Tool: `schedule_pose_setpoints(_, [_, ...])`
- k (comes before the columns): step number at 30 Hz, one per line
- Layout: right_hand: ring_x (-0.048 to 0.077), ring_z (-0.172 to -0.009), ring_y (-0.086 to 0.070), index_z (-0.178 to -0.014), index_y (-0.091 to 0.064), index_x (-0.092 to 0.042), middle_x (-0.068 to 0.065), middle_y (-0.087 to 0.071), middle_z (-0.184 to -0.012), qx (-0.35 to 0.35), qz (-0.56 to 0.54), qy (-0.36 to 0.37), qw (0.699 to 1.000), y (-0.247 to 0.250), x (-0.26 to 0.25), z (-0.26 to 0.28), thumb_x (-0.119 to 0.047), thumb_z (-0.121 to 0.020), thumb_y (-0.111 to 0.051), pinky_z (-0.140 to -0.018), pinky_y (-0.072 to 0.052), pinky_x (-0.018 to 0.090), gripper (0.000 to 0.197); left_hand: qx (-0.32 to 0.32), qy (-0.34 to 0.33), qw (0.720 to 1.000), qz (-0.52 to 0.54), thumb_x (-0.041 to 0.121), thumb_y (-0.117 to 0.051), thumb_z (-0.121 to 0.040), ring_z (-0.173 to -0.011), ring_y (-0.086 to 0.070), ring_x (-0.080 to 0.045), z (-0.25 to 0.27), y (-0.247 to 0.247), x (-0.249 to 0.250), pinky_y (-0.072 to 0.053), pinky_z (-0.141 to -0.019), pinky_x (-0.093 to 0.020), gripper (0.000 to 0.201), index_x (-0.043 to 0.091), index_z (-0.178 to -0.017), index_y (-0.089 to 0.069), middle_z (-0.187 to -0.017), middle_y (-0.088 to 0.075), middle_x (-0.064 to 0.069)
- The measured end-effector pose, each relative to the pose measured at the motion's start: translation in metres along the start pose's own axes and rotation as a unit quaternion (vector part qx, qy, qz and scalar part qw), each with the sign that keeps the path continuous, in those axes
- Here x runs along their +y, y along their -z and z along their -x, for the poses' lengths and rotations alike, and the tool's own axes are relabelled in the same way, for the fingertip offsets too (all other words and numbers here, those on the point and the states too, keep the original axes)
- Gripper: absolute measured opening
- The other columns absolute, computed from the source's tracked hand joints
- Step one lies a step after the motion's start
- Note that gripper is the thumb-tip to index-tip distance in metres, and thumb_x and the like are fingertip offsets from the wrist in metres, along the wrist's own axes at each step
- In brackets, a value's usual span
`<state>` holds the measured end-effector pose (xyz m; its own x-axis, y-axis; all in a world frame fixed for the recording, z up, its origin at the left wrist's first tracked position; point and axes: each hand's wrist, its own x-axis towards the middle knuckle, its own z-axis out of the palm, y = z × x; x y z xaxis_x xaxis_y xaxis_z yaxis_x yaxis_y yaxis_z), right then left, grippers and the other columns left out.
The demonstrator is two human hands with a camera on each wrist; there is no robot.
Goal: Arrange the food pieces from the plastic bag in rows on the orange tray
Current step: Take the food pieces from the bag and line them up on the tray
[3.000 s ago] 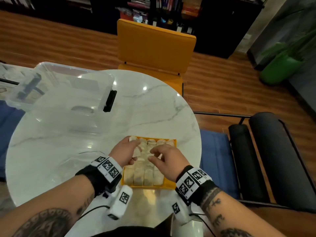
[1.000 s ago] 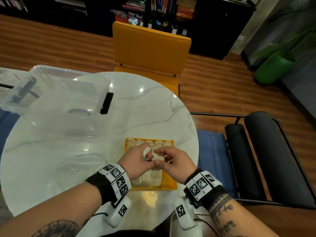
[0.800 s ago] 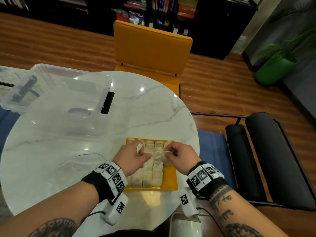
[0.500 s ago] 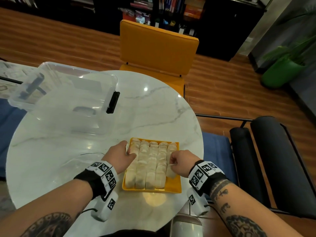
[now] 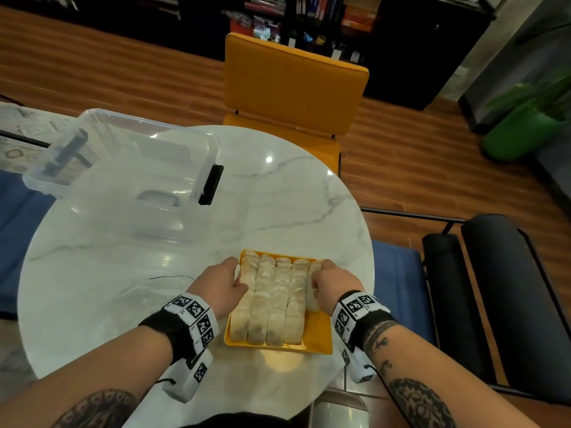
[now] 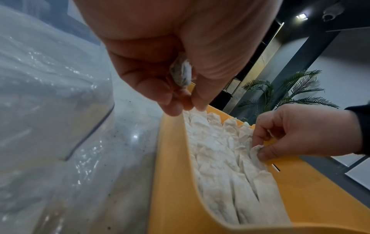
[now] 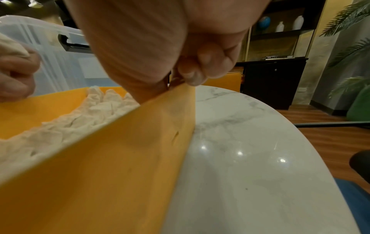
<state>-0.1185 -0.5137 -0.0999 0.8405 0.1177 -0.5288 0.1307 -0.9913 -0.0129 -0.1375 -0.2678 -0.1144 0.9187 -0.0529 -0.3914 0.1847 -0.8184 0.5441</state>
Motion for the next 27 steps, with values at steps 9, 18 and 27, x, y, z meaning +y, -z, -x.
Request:
schedule_pose_setpoints(9, [0.025, -0.096, -0.058, -0.114, -0.059, -0.02, 0.002, -0.043, -0.119, 0.037, -0.06, 0.008, 0.998, 0.005, -0.001, 0.007, -0.011, -0.088, -0.057, -0.084, -0.053, 0.036, 0.027, -0.004, -0.006, 1.0, -0.019, 0.031, -0.056, -0.09, -0.07, -0.058, -0.018, 0.0, 0.001, 0.007, -0.045, -0.059, -0.03, 0.02, 0.02, -0.082, -0.043, -0.076, -0.059, -0.001])
schedule_pose_setpoints(18, [-0.005, -0.089, -0.047, -0.127, -0.062, -0.03, -0.009, -0.055, -0.115, 0.156, -0.275, 0.237, 0.919, 0.014, -0.02, 0.031, -0.026, -0.089, -0.069, -0.09, -0.045, 0.019, 0.038, -0.088, -0.137, 0.985, 0.053, 0.034, -0.066, -0.088, -0.072, -0.054, -0.008, 0.017, -0.004, 0.042, -0.042, -0.065, -0.029, 0.019, 0.024, -0.091, -0.05, -0.08, -0.056, 0.008])
schedule_pose_setpoints(27, [0.004, -0.081, -0.058, -0.088, -0.067, -0.027, -0.015, -0.061, -0.084, 0.185, -0.362, 0.177, 0.897, 0.023, -0.018, 0.053, -0.029, -0.088, -0.069, -0.079, -0.049, 0.024, 0.003, -0.154, -0.163, 0.964, 0.145, 0.05, -0.062, -0.084, -0.075, -0.063, -0.01, 0.024, -0.01, 0.055, -0.054, -0.072, -0.029, 0.022, 0.033, -0.098, -0.058, -0.086, -0.066, 0.007])
